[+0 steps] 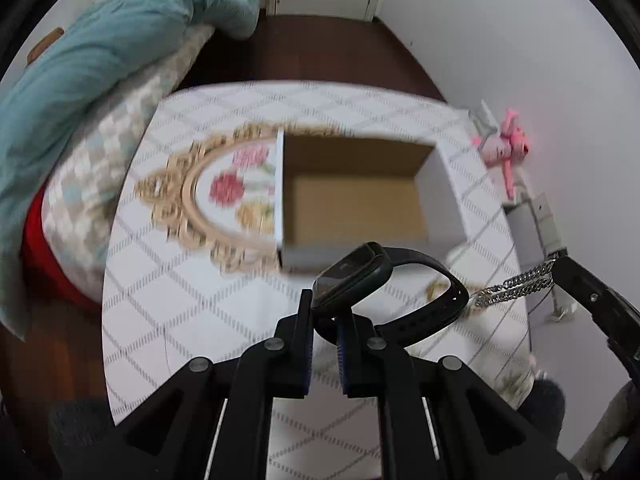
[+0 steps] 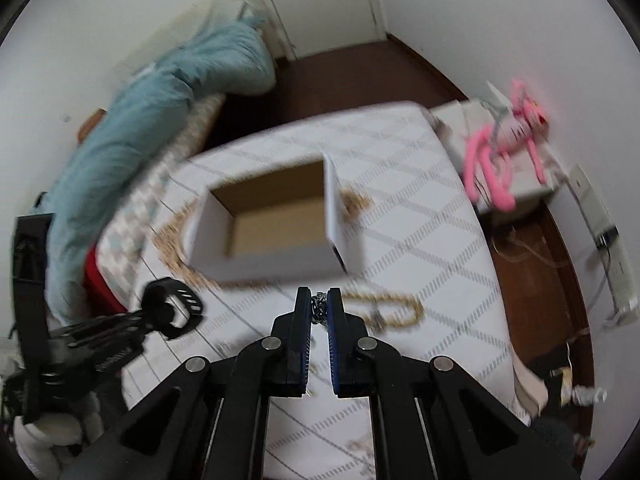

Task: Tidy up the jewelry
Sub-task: 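Carry the watch band and chunky chain into the white box and open both tools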

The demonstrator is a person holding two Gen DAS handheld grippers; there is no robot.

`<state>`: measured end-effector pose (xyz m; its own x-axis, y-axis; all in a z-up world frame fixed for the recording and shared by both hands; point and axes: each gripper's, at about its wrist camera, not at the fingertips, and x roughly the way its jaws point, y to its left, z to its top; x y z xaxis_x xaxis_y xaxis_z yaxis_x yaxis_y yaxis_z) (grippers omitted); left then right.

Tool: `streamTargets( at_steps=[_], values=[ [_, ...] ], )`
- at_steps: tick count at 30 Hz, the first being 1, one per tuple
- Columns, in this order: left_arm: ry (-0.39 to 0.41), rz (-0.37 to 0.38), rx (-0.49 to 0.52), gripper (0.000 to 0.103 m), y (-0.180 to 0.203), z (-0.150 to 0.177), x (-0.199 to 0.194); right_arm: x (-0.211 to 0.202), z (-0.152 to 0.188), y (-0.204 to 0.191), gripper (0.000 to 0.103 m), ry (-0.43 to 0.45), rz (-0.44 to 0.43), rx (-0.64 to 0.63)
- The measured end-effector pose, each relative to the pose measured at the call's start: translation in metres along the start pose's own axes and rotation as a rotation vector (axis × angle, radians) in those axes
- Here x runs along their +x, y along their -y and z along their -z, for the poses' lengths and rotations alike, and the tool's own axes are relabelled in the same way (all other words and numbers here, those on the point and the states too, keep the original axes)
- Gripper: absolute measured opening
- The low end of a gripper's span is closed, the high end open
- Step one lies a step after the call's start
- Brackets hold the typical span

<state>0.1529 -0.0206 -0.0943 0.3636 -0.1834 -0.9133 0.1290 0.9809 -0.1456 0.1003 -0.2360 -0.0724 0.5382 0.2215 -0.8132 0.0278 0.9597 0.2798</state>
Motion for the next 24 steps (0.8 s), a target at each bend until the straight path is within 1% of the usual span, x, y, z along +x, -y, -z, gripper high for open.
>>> streamTargets(
  at_steps=[4, 7, 10, 13, 14, 15, 16, 18, 19, 20, 21, 22, 23, 24],
  values=[
    [0.011, 0.014, -0.001, 0.007, -0.001, -0.034, 0.007, 0.0, -0.043, -0.017, 0.008, 0.048, -0.047, -0.031],
    [-0.016, 0.027, -0.013, 0.007, -0.006, -0.059, 0.023, 0.016, -0.069, -0.03, 0.008, 0.054, -0.049, -0.068],
    [-0.053, 0.041, -0.011, 0.008, -0.009, -0.077, 0.039, 0.044, -0.087, -0.036, 0.008, 0.015, -0.049, -0.084],
    [-0.1, 0.038, -0.013, 0.014, -0.007, -0.089, 0.051, 0.075, -0.097, -0.032, 0.008, -0.042, -0.059, -0.078],
    [-0.119, 0.052, -0.017, 0.018, -0.007, -0.093, 0.055, 0.088, -0.101, -0.031, 0.008, -0.074, -0.067, -0.078],
    [-0.135, 0.065, -0.023, 0.02, -0.008, -0.097, 0.059, 0.097, -0.103, -0.029, 0.008, -0.093, -0.066, -0.075],
    [-0.149, 0.069, -0.032, 0.024, -0.01, -0.099, 0.062, 0.106, -0.104, -0.027, 0.008, -0.117, -0.07, -0.077],
    [-0.142, 0.065, -0.046, 0.032, -0.013, -0.104, 0.062, 0.124, -0.105, -0.025, 0.008, -0.183, -0.075, -0.081],
    [-0.13, 0.056, -0.048, 0.043, -0.014, -0.105, 0.06, 0.129, -0.104, -0.022, 0.009, -0.201, -0.072, -0.083],
    [-0.112, 0.045, -0.056, 0.058, -0.016, -0.106, 0.057, 0.134, -0.104, -0.021, 0.009, -0.217, -0.055, -0.091],
    [-0.096, 0.034, -0.06, 0.065, -0.018, -0.106, 0.055, 0.136, -0.103, -0.021, 0.01, -0.218, -0.037, -0.101],
    [-0.077, 0.01, -0.064, 0.072, -0.02, -0.104, 0.052, 0.136, -0.102, -0.02, 0.019, -0.216, -0.015, -0.112],
    [-0.069, -0.006, -0.065, 0.072, -0.021, -0.103, 0.052, 0.136, -0.1, -0.019, 0.039, -0.214, 0.005, -0.122],
    [-0.057, -0.028, -0.063, 0.072, -0.022, -0.1, 0.051, 0.135, -0.098, -0.018, 0.05, -0.208, 0.016, -0.131]
  ],
)
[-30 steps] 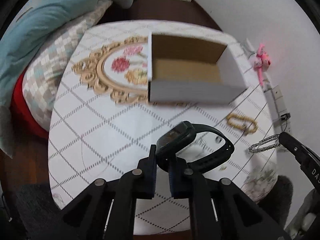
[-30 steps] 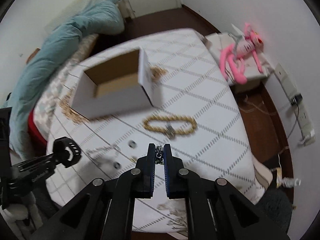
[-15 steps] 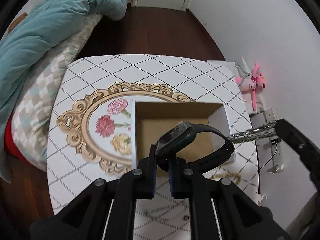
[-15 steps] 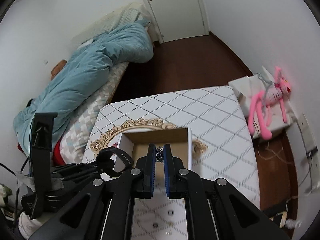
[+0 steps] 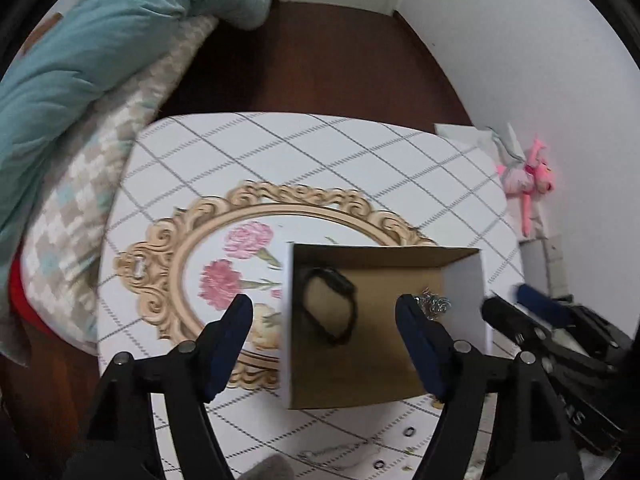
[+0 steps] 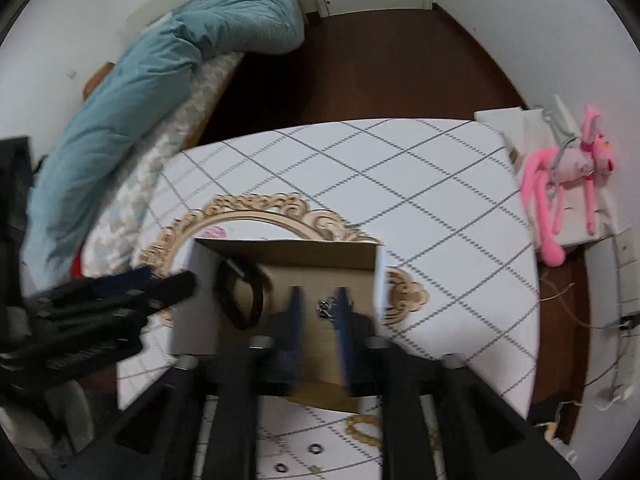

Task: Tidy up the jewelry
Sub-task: 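Carry the watch band and chunky chain into the white box and open both tools, then lift both open tools out of the box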

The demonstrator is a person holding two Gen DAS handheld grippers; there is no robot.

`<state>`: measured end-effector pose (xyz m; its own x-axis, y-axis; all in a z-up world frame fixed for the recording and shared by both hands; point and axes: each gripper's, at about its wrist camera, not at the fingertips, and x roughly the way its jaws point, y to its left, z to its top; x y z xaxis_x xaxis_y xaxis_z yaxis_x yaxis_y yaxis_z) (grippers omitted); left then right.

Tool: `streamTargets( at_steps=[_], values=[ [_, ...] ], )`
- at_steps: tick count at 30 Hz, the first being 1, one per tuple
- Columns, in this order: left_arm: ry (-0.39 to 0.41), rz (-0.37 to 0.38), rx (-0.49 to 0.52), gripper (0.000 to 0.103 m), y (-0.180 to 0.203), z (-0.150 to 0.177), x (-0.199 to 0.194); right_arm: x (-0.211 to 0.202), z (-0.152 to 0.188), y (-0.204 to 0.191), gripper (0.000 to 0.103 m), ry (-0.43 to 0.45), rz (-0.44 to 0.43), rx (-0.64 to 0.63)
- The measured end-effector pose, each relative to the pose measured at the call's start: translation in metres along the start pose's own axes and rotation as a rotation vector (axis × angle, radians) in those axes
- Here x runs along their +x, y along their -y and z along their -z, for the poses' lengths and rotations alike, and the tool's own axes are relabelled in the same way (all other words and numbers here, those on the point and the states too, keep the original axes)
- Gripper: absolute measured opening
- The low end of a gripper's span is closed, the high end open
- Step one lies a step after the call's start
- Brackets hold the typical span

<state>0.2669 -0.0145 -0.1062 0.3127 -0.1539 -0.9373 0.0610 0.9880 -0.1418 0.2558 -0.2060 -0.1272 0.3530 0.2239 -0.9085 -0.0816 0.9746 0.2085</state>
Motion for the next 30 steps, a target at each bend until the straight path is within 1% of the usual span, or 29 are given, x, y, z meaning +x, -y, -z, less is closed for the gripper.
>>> streamTargets(
  at_steps=[1, 2, 3, 4, 5, 6, 7, 8, 10, 11, 14, 22, 27, 30],
  values=[
    [0.008, -0.021, 0.005, 0.073, -0.001, 0.002, 0.001, 0.0, 0.005, 0.0, 0.066, 0.008, 0.041, -0.007],
    [0.018, -0.052, 0.014, 0.077, -0.001, 0.006, 0.002, 0.0, 0.006, 0.0, 0.072, 0.013, 0.065, -0.011],
    [0.027, -0.072, 0.02, 0.079, -0.002, 0.009, 0.004, 0.001, 0.009, 0.001, 0.073, 0.012, 0.095, -0.015],
    [0.041, -0.092, 0.023, 0.087, -0.003, 0.014, 0.005, 0.003, 0.012, 0.002, 0.08, 0.006, 0.13, -0.017],
    [0.049, -0.104, 0.027, 0.099, -0.004, 0.017, 0.007, 0.005, 0.018, 0.003, 0.089, 0.004, 0.172, -0.017],
    [0.059, -0.117, 0.033, 0.103, -0.004, 0.021, 0.009, 0.004, 0.019, 0.004, 0.093, 0.007, 0.191, -0.018],
    [0.066, -0.127, 0.038, 0.103, -0.004, 0.024, 0.011, 0.006, 0.022, 0.004, 0.096, 0.008, 0.222, -0.022],
    [0.069, -0.151, 0.051, 0.103, -0.004, 0.029, 0.014, 0.009, 0.027, 0.004, 0.096, 0.003, 0.256, -0.028],
    [0.068, -0.179, 0.063, 0.103, -0.004, 0.035, 0.018, 0.013, 0.033, 0.007, 0.097, -0.007, 0.266, -0.019],
    [0.068, -0.184, 0.065, 0.103, -0.005, 0.036, 0.019, 0.015, 0.035, 0.008, 0.102, -0.015, 0.27, -0.019],
    [0.074, -0.2, 0.06, 0.103, -0.007, 0.043, 0.021, 0.018, 0.041, 0.007, 0.103, -0.006, 0.289, -0.016],
    [0.102, -0.184, 0.02, 0.103, -0.012, 0.053, 0.009, 0.011, 0.052, 0.001, 0.103, 0.007, 0.278, -0.006],
    [0.142, -0.173, 0.011, 0.103, -0.011, 0.06, -0.013, -0.009, 0.061, -0.002, 0.103, 0.052, 0.28, 0.006],
    [0.175, -0.164, 0.016, 0.103, -0.007, 0.066, -0.029, -0.029, 0.067, -0.004, 0.103, 0.1, 0.285, 0.013]
  ],
)
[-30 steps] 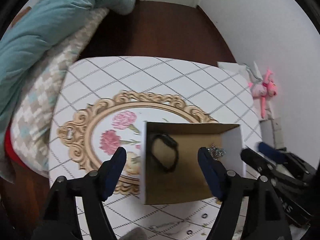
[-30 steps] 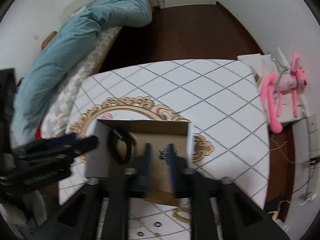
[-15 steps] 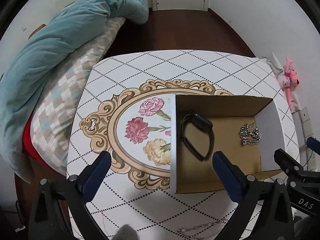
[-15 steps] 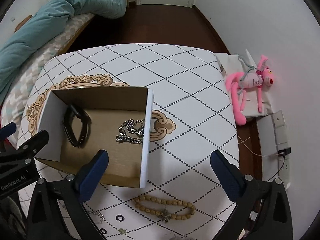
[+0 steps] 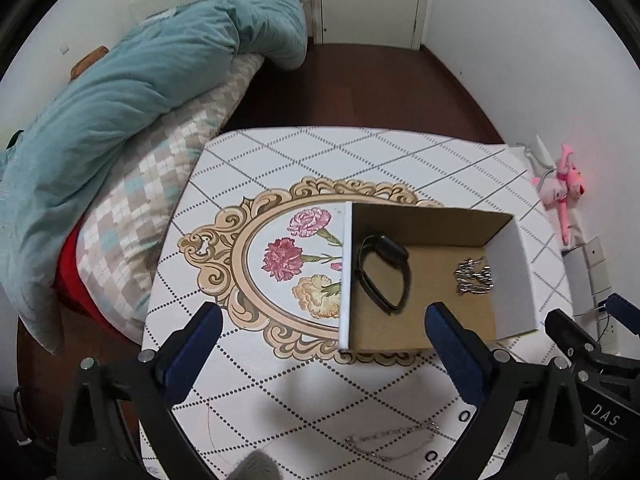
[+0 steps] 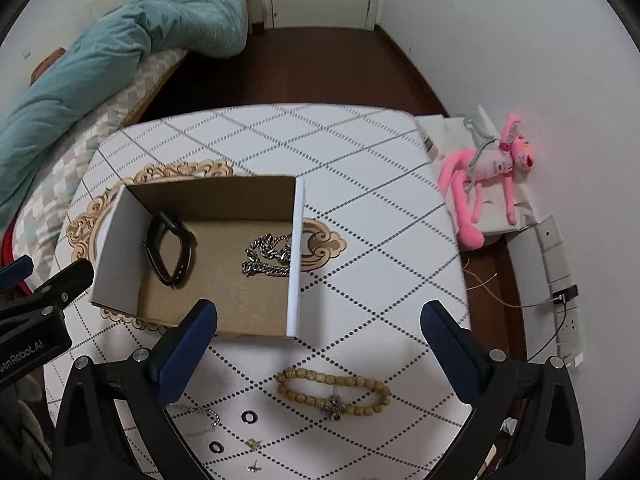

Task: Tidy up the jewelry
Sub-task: 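Lift both open tools out of the box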

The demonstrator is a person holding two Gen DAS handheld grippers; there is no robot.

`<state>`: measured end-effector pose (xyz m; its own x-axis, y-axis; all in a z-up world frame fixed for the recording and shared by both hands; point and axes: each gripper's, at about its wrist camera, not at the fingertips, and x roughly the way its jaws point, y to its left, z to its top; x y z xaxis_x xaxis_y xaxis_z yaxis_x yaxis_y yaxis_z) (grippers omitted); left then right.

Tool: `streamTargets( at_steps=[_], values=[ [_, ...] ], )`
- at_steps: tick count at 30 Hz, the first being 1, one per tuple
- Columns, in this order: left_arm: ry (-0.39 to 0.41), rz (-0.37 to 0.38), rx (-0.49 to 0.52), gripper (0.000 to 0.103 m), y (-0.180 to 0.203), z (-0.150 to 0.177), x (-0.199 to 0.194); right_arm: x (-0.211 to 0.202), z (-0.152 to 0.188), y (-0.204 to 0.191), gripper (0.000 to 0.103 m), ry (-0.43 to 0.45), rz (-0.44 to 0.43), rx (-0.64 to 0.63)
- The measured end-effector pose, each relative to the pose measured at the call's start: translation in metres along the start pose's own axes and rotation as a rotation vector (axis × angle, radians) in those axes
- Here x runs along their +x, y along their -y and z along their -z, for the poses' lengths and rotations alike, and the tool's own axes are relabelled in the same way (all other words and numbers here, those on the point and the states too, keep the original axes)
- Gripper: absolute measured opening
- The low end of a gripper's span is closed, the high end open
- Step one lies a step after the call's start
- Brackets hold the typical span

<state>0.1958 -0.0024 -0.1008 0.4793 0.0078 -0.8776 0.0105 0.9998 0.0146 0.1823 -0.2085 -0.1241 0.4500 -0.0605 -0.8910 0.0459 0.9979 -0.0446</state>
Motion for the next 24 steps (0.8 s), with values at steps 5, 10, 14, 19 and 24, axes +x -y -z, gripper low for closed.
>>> streamTargets(
  at_steps=[5, 10, 14, 19, 24],
  values=[
    [0.061, 0.008, 0.003, 0.103, 0.003, 0.004, -0.032, -0.037, 0.003, 0.006, 0.103, 0.074, 0.009, 0.02],
    [0.115, 0.022, 0.004, 0.103, 0.003, 0.008, -0.062, -0.073, 0.005, 0.01, 0.103, 0.144, 0.013, 0.034],
    [0.133, 0.039, -0.001, 0.103, 0.002, 0.011, -0.078, -0.1, 0.008, 0.012, 0.103, 0.191, -0.003, 0.047],
    [0.128, 0.05, -0.025, 0.103, -0.003, 0.016, -0.085, -0.113, 0.017, 0.015, 0.103, 0.192, -0.041, 0.069],
    [0.083, 0.024, -0.02, 0.103, -0.011, 0.038, -0.064, -0.075, 0.042, 0.035, 0.103, 0.066, -0.055, 0.14]
  ],
)
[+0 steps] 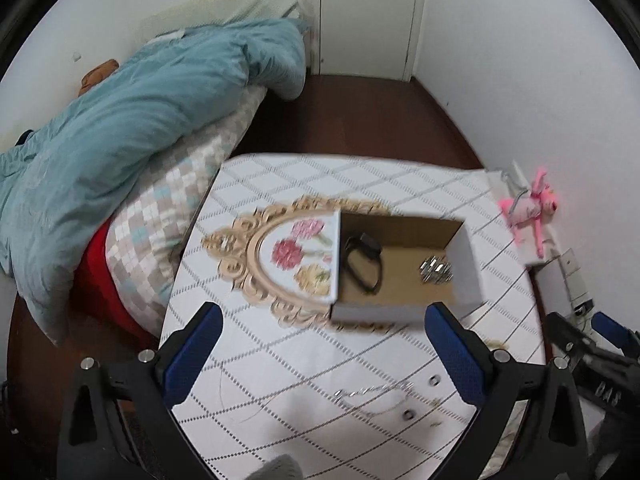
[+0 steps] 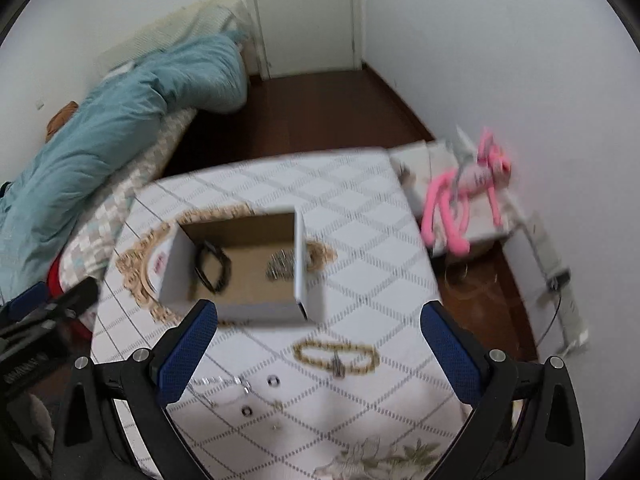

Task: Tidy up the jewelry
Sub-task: 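Lift both open tools out of the box, then grasp the thin silver chain with the left tool while the right tool grasps the wooden bead bracelet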

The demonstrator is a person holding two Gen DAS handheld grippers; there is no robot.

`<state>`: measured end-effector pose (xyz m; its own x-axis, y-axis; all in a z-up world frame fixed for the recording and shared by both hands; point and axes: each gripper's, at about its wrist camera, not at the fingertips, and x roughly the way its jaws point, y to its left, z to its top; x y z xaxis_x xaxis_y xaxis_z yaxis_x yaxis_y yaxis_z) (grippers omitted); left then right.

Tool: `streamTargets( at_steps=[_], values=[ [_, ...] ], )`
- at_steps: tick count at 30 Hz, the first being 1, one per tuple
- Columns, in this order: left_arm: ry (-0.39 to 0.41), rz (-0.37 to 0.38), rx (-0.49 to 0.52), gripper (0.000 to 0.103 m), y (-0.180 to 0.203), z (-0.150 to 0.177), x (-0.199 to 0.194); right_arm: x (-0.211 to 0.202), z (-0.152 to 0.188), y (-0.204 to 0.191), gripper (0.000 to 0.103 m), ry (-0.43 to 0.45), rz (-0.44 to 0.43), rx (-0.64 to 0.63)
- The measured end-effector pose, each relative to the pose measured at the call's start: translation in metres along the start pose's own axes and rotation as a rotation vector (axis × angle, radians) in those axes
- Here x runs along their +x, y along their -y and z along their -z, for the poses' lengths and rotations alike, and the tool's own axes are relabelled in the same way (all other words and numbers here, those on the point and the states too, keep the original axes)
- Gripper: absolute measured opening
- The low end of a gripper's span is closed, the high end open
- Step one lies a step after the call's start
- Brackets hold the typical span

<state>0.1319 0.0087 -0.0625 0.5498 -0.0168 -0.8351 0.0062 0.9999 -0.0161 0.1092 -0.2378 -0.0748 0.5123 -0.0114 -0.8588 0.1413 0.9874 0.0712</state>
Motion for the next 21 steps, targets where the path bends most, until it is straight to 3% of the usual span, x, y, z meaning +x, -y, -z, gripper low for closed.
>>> streamTargets(
  at_steps=[5, 11, 21],
  values=[
    [-0.122, -0.047, 0.009, 0.103, -0.013, 0.038, 0.046, 0.06, 0.031, 0.042, 0.099, -0.137, -0.003, 0.109],
    [-0.291, 0.008, 0.003, 0.098, -0.017, 0.077, 0.097, 0.112, 0.052, 0.068, 0.086, -0.212, 0.015, 0.164],
    [-0.333, 0.044, 0.054, 0.091, 0.004, 0.096, 0.111, 0.141, 0.056, 0.057, 0.06, -0.199, 0.03, 0.115]
  ],
)
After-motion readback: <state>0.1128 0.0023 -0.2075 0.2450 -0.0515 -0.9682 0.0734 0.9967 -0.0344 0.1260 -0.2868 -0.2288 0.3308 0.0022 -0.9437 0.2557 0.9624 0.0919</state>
